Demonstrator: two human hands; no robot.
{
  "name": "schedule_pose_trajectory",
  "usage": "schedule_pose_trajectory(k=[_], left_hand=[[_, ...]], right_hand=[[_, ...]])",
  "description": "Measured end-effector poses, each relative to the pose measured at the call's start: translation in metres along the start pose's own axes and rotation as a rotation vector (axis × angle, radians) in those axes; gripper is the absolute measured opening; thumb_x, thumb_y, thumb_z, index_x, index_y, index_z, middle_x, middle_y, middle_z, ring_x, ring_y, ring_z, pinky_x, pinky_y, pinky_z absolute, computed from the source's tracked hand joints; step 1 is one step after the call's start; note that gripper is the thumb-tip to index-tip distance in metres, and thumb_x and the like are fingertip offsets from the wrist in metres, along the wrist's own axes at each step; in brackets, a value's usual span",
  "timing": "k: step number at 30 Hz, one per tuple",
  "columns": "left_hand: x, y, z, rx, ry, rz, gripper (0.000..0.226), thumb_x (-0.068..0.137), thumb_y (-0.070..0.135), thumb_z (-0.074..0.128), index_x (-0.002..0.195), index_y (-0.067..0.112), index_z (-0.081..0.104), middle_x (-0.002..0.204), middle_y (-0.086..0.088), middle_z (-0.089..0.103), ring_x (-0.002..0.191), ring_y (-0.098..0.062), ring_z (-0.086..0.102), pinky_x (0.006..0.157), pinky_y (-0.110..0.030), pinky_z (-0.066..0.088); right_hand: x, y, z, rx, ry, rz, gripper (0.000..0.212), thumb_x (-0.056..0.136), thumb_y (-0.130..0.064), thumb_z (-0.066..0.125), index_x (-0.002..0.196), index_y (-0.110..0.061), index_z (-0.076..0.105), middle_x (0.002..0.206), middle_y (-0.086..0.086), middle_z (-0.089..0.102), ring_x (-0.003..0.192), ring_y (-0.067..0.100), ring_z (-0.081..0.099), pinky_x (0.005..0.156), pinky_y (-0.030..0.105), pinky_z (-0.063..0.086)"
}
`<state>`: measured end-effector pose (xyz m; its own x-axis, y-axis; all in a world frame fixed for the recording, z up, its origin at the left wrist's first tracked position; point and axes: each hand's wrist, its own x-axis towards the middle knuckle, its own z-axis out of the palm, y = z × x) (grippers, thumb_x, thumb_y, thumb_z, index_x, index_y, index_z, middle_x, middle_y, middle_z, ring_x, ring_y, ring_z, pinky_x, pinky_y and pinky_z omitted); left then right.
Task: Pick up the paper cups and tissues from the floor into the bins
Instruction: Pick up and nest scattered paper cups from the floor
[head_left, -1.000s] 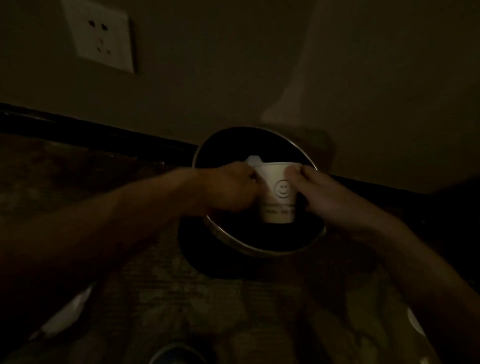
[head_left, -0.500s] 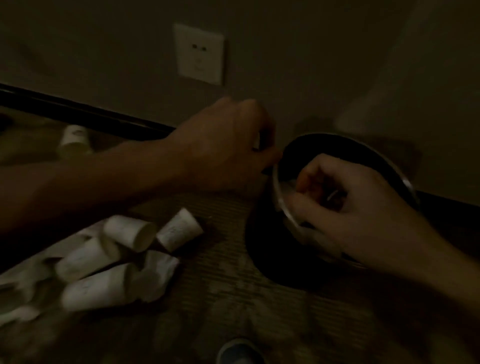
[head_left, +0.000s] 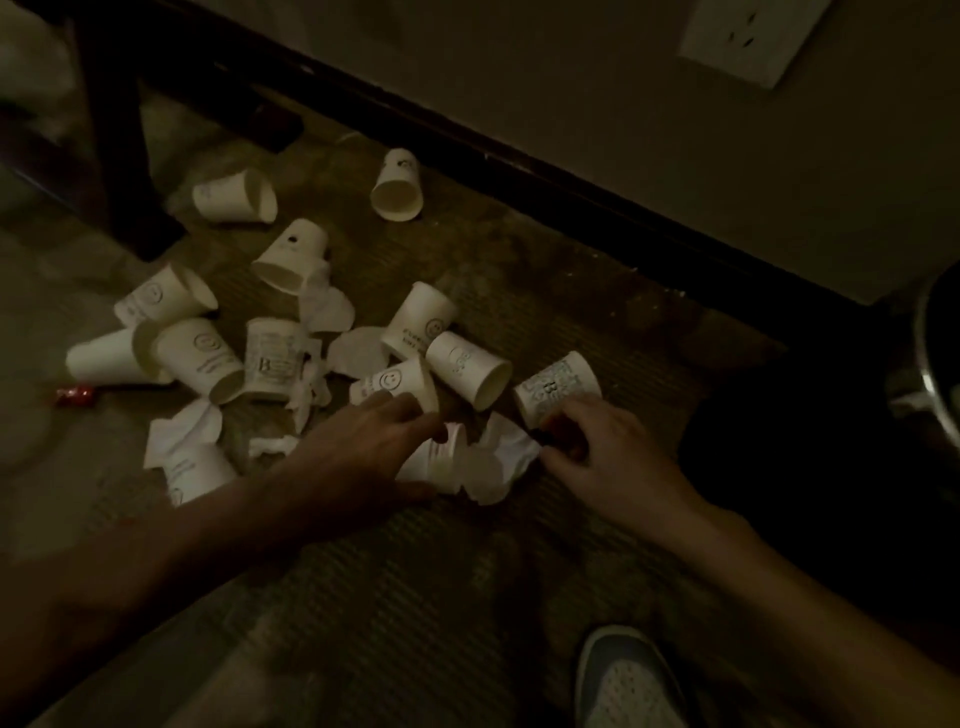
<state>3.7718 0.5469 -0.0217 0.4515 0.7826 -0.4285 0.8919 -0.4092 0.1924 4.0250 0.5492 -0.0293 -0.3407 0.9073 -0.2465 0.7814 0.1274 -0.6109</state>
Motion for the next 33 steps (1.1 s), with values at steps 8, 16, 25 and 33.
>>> schedule_pose_trajectory(k=[8, 16, 25, 33], left_hand=[[0.006, -0.025, 0.051, -0.107, 0.111, -0.026, 0.082, 0.074, 0.055, 0.075, 0.143, 0.022, 0.045, 0.134, -0.007, 0.054, 0.120, -0.028, 0.052, 0.089, -0.048, 0.048], [0.006, -0.032, 0.075, -0.222, 0.002, -0.129, 0.089, 0.075, 0.063, 0.066, 0.149, 0.027, 0.033, 0.143, 0.001, 0.045, 0.134, -0.021, 0.039, 0.102, -0.049, 0.042], [0.008, -0.021, 0.081, -0.306, 0.002, -0.200, 0.108, 0.059, 0.090, 0.034, 0.150, 0.031, 0.028, 0.143, -0.002, 0.048, 0.127, -0.024, 0.049, 0.099, -0.049, 0.045], [0.011, -0.011, 0.080, -0.443, 0.129, -0.159, 0.091, 0.070, 0.088, 0.032, 0.139, 0.031, 0.046, 0.127, 0.002, 0.060, 0.100, -0.015, 0.062, 0.078, -0.034, 0.053]], right_hand=[[0.031, 0.020, 0.066, -0.061, -0.237, -0.057, 0.069, 0.088, -0.033, 0.071, 0.148, -0.023, 0.039, 0.155, -0.003, 0.031, 0.136, 0.016, 0.037, 0.103, 0.026, 0.035], [0.041, 0.034, 0.085, -0.177, -0.181, -0.142, 0.020, 0.091, -0.030, 0.066, 0.096, -0.011, 0.067, 0.094, -0.001, 0.055, 0.099, 0.018, 0.047, 0.076, 0.029, 0.036], [0.037, 0.011, 0.090, 0.627, -0.209, 0.260, 0.024, 0.102, -0.033, 0.047, 0.117, -0.019, 0.059, 0.099, -0.011, 0.063, 0.089, -0.001, 0.062, 0.072, 0.018, 0.050], [0.034, -0.007, 0.089, 0.623, -0.240, 0.188, 0.023, 0.095, -0.026, 0.063, 0.072, -0.022, 0.064, 0.060, -0.011, 0.059, 0.048, -0.005, 0.053, 0.047, 0.014, 0.040]])
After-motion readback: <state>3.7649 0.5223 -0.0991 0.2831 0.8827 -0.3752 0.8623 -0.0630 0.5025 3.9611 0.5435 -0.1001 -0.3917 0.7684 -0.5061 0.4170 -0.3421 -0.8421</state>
